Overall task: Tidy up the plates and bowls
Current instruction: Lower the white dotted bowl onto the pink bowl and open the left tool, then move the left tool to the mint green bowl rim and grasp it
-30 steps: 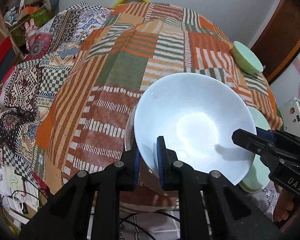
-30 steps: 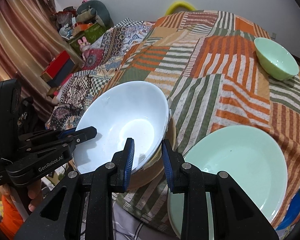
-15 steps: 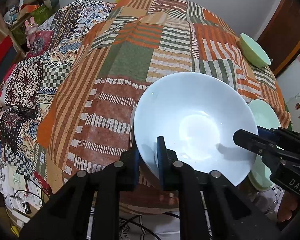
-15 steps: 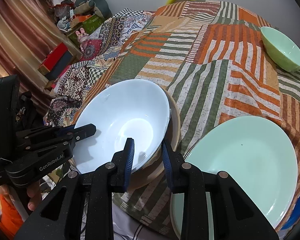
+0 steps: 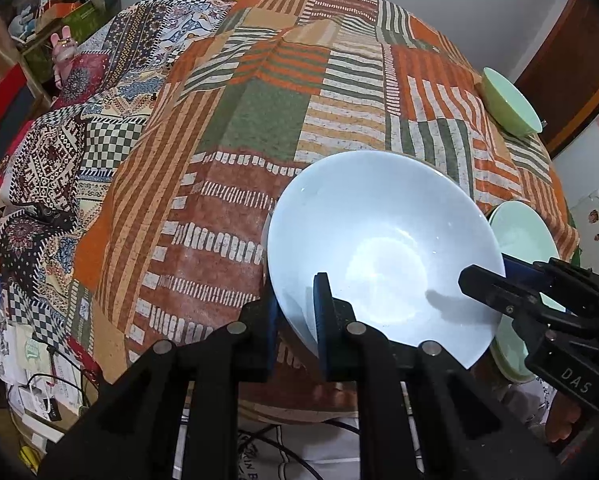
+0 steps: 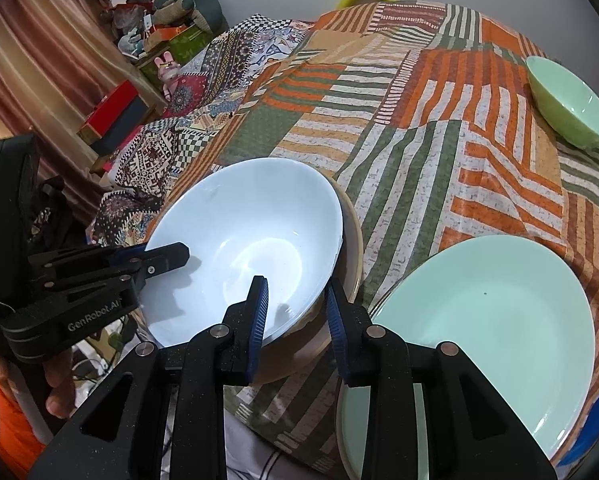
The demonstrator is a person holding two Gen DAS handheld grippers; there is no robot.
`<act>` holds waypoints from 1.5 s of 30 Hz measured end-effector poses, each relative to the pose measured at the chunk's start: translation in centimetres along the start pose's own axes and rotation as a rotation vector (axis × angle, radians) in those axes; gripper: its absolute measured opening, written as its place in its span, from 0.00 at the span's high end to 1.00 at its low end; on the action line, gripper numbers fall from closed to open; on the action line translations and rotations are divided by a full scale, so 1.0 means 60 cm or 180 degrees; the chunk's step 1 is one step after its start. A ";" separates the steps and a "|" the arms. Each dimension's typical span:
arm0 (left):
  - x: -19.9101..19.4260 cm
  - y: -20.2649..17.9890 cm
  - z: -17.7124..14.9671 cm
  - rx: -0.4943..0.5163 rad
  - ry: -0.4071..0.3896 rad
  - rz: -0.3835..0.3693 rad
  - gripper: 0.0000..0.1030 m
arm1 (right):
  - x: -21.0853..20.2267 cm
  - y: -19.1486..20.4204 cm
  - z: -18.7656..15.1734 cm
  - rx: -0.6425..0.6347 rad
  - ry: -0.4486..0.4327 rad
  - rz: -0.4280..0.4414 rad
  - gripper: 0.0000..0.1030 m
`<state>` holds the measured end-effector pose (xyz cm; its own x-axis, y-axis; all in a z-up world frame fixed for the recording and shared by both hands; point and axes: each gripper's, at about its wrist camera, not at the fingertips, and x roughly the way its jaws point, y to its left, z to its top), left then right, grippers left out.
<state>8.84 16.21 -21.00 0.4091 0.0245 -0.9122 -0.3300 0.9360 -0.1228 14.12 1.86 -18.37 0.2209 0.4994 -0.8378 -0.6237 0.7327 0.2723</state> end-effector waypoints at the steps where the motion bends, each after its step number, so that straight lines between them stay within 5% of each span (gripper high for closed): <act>1: -0.001 0.000 0.000 0.0012 0.0000 0.0027 0.82 | 0.001 0.001 0.000 -0.0008 0.0003 0.0001 0.73; 15: -0.053 -0.031 0.015 0.0174 -0.0261 0.0099 0.70 | -0.057 -0.027 0.005 -0.0017 -0.0291 -0.0105 0.72; 20: -0.101 -0.076 0.039 0.0343 -0.0561 0.0052 0.67 | -0.112 -0.064 0.012 0.0102 -0.0566 -0.0173 0.64; 25: -0.151 -0.128 0.069 0.0465 -0.0965 -0.0050 0.51 | -0.174 -0.112 0.021 0.0251 -0.0873 -0.0327 0.60; 29: -0.170 -0.171 0.098 0.0550 -0.1188 -0.0152 0.46 | -0.223 -0.166 0.027 0.0430 -0.1125 -0.0515 0.49; 33: -0.166 -0.217 0.132 0.0670 -0.1318 -0.0178 0.44 | -0.253 -0.218 0.036 0.0626 -0.1250 -0.0706 0.48; 45: -0.072 -0.322 0.232 0.0847 -0.1054 -0.0381 0.41 | -0.235 -0.368 0.090 0.1139 -0.1232 -0.1014 0.48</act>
<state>25.27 2.90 -9.26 0.6960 -0.0191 -0.7178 -0.0507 0.9958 -0.0756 28.80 -18.85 -10.04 0.6530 0.3127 -0.6898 -0.2067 0.9498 0.2349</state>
